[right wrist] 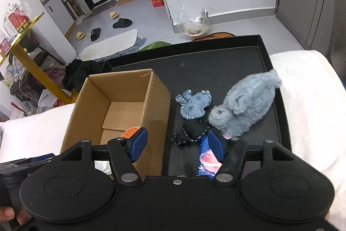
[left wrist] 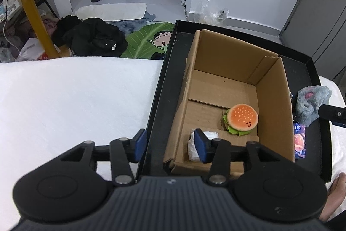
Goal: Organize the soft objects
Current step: 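Return the right gripper to the blue tissue pack and grasp it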
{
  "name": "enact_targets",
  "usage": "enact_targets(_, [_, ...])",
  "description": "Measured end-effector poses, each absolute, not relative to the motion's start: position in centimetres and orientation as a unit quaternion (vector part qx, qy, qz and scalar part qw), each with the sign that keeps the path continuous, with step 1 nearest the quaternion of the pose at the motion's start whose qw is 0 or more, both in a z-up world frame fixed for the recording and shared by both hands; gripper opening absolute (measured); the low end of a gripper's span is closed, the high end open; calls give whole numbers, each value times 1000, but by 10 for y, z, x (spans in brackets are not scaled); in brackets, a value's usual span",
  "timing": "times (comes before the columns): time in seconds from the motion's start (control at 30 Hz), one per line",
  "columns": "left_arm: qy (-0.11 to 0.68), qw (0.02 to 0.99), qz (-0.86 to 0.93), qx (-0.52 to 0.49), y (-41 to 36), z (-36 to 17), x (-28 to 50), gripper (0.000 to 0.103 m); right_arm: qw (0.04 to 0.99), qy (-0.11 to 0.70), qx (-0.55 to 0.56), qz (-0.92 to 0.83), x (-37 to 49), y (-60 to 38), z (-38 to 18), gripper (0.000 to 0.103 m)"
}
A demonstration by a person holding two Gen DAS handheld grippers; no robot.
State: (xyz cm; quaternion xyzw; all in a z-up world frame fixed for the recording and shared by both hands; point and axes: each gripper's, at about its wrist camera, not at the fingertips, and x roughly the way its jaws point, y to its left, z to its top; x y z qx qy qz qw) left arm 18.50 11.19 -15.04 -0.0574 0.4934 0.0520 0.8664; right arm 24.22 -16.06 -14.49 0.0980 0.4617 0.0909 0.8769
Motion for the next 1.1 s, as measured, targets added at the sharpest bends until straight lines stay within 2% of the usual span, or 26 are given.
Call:
enact_targets(0.33, [478,875,66,-33,102,-145,182,55,859,485,141,88,242,-187,-164,65])
enact_targets(0.53, [476,877,59,-34,101,-143,182,66,847,504,154,70,242,-195,-188,69])
enact_targets(0.8, [475,878,59,-10,90,-142,184,70,842,519,132,56,247,-191,-213,80])
enact_targets(0.93, [482,874,54,-12,90,-144,185,71,840,528,113,46,250,-186,-225,82])
enact_targets(1.1, [483,874,41,9,83,-144,185,81,841,533,87,30,253,-180,-237,82])
